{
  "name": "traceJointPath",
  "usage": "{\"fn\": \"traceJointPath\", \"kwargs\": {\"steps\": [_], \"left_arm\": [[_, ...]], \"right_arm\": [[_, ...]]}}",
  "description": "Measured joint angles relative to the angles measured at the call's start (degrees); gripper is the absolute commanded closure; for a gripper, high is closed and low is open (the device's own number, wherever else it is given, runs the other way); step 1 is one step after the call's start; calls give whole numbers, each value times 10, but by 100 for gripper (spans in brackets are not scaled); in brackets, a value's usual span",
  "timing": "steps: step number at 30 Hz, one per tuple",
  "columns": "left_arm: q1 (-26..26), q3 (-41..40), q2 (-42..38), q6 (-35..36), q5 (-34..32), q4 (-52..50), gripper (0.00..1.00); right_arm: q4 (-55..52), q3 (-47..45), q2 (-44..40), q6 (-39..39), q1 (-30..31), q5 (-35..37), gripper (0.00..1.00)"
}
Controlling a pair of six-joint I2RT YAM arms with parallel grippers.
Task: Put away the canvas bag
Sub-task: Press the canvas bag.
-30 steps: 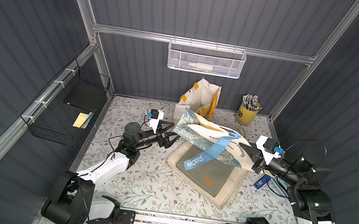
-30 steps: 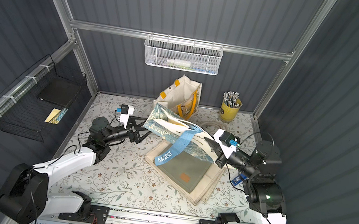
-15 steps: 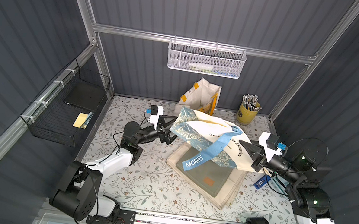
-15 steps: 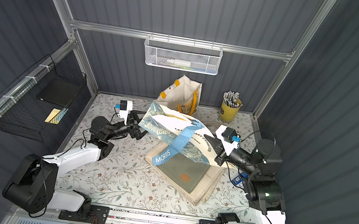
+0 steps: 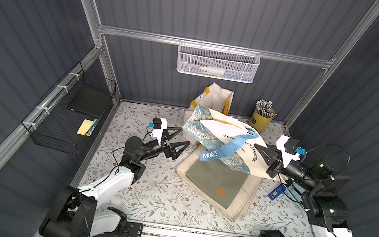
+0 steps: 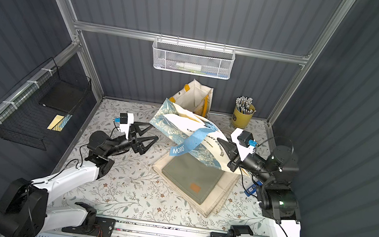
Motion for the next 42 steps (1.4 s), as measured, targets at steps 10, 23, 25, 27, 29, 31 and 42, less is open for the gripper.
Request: {"fn": "traceJointPath", "kwargs": {"steps": [10, 23, 25, 27, 29, 31, 42], "left_arm": [[0, 103, 57, -20, 43, 53, 7], [-14, 178, 126, -77, 120, 142, 94], [-16, 190, 139, -87, 128, 156, 100], [-16, 194, 145, -93, 137, 169, 100], [-14, 199, 149, -96, 148, 176, 100], [-13, 203, 150, -98, 160, 178, 100], [-14, 212, 106, -36, 226, 75, 100]], "right_arm": [[-8, 0, 4, 4, -1, -30, 100], [-13, 1, 21, 25, -7, -60, 100], [-14, 1, 24, 31, -10, -71, 100], [-14, 2, 29, 35, -13, -83, 100], [-13, 2, 34, 41, -21, -100, 100], [-10, 1, 37, 50, -33, -116, 100], [51, -60, 38, 88, -88, -149, 100]]}}
